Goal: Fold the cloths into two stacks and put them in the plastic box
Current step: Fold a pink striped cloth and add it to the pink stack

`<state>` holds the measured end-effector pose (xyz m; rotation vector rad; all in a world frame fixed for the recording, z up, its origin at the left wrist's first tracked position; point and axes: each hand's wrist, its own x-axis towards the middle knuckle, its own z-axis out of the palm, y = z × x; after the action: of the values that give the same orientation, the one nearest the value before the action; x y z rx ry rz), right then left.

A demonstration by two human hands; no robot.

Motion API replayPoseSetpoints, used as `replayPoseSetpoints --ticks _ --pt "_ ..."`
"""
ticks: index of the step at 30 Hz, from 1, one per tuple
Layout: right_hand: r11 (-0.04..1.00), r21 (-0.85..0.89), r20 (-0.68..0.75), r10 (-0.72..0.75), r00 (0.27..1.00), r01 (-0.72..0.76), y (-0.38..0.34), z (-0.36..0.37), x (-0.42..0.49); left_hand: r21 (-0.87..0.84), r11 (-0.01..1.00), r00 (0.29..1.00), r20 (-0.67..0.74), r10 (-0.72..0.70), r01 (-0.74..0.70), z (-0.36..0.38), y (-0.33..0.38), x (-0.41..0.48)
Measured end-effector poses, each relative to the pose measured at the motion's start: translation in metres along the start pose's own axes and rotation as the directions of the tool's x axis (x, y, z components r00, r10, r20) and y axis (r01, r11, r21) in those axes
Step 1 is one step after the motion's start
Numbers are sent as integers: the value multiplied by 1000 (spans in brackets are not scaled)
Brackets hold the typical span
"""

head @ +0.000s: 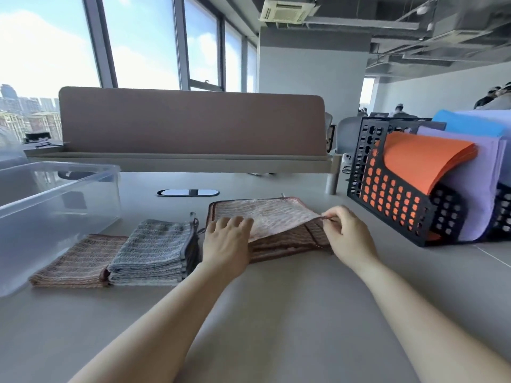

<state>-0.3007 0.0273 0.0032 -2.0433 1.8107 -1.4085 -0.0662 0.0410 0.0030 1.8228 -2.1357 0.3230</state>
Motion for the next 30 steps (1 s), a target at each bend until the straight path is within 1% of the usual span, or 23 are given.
replayPoseSetpoints --ticks 2,3,5,7,9,11,12,14,15,16,17,19,20,21,22,25,28,30 --pt "994 105 11 20 1000 -21 10 -15 -7 2 999 998 -47 36 -36 3 3 1" --pt "991 128 11 34 999 -35 17 -22 -10 -29 998 996 -71 46 -48 4 3 -1" --pt "981 185 -13 67 998 -64 28 -35 -11 -153 986 995 -83 48 -60 1 5 -5" --pt "959 272 -52 100 994 -82 34 -47 -12 -314 946 996 -60 66 -81 -5 3 -11" --pt "921 373 -66 145 987 -110 35 -57 -13 -471 875 993 -71 92 -115 -13 -1 -17" --pt "847 509 -22 191 981 -154 33 -63 -13 -588 794 987 -138 86 -151 -19 -7 -22" --pt "792 589 -1 198 980 -160 32 -66 -12 -656 738 985 -164 62 -155 -22 -10 -23" --pt "671 728 9 201 980 -144 31 -72 -8 -803 579 984 -176 -3 -142 -26 -14 -23" --pt "640 754 18 207 978 -149 31 -72 -7 -847 517 985 -167 -39 -123 -27 -14 -23" --pt "652 740 37 207 978 -166 30 -71 -7 -850 517 986 -154 -67 -98 -26 -13 -22" --pt "710 675 75 204 976 -200 29 -68 -8 -805 590 988 -136 -69 -70 -24 -12 -21" --pt "858 432 190 213 958 -277 32 -57 -11 -596 803 998 -62 -32 -12 -16 -9 -20" --pt "903 306 238 234 943 -302 34 -53 -12 -514 858 999 -31 -37 16 -13 -8 -20" --pt "923 222 262 253 931 -313 36 -50 -10 -476 878 998 -16 -56 42 -13 -7 -19" --pt "930 188 257 265 929 -317 36 -49 -7 -465 883 996 -11 -83 69 -13 -7 -15" --pt "942 145 156 281 947 -303 33 -42 7 -496 854 980 -29 -199 159 -14 -5 0" --pt "955 127 26 268 963 -269 29 -27 20 -526 826 959 -60 -276 204 -2 -2 16" --pt "951 132 32 279 960 -281 30 -14 26 -489 831 949 -23 -315 264 11 -3 22"
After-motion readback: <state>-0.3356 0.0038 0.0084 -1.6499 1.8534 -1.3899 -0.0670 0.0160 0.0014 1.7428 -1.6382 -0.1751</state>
